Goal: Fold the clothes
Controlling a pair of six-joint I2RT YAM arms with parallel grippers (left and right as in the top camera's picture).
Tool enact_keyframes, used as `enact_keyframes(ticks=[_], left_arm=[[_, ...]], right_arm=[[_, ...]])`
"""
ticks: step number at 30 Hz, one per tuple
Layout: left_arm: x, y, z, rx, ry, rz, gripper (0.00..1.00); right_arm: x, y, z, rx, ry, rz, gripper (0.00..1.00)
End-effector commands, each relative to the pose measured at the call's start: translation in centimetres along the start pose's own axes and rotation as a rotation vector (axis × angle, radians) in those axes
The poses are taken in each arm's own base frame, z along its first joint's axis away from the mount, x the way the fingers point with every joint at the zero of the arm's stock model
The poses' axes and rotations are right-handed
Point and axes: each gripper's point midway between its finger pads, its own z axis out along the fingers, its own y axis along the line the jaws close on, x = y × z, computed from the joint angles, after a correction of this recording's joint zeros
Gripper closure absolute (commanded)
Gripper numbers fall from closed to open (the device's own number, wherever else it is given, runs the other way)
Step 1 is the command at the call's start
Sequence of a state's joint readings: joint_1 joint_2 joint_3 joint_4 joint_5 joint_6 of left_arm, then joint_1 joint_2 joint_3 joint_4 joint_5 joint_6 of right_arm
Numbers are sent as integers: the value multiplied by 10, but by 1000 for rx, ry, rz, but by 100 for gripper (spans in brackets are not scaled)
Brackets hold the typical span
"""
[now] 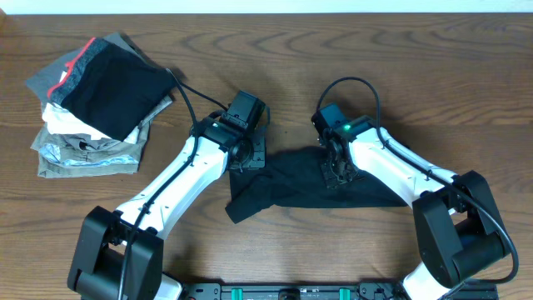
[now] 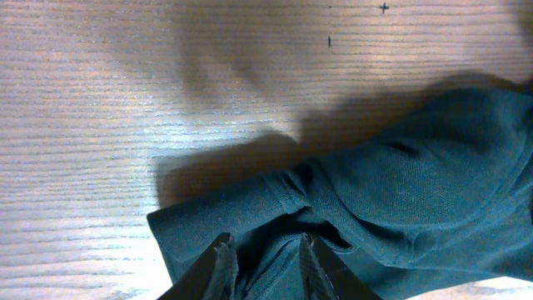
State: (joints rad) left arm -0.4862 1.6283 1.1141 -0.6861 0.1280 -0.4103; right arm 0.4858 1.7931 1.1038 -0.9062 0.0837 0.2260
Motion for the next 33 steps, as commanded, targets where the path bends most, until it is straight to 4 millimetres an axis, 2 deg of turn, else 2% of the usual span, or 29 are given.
enact_keyframes(ticks=[1,3,6,15,22,30,33], left_arm=[[-3,0,-7,7,-18,14,72],[-3,0,-7,7,-19,14,72],[-3,0,-7,7,-19,14,72],[-3,0,-7,7,-19,14,72],[-3,0,-7,7,-19,14,71],[-3,0,-7,7,-18,14,72],[-2,0,-7,5,-15,14,71]], right_arm=[[2,-6,5,50,4,22,80],[2,-6,5,50,5,22,94],[3,-6,5,51,10,21,99],[12,-5,-13,30,9,-26,99],[27,25,-35,-116,5,-219,99],[36,51,-36,-149,13,-315,96],[36,53,-36,-148,10,-321,87]])
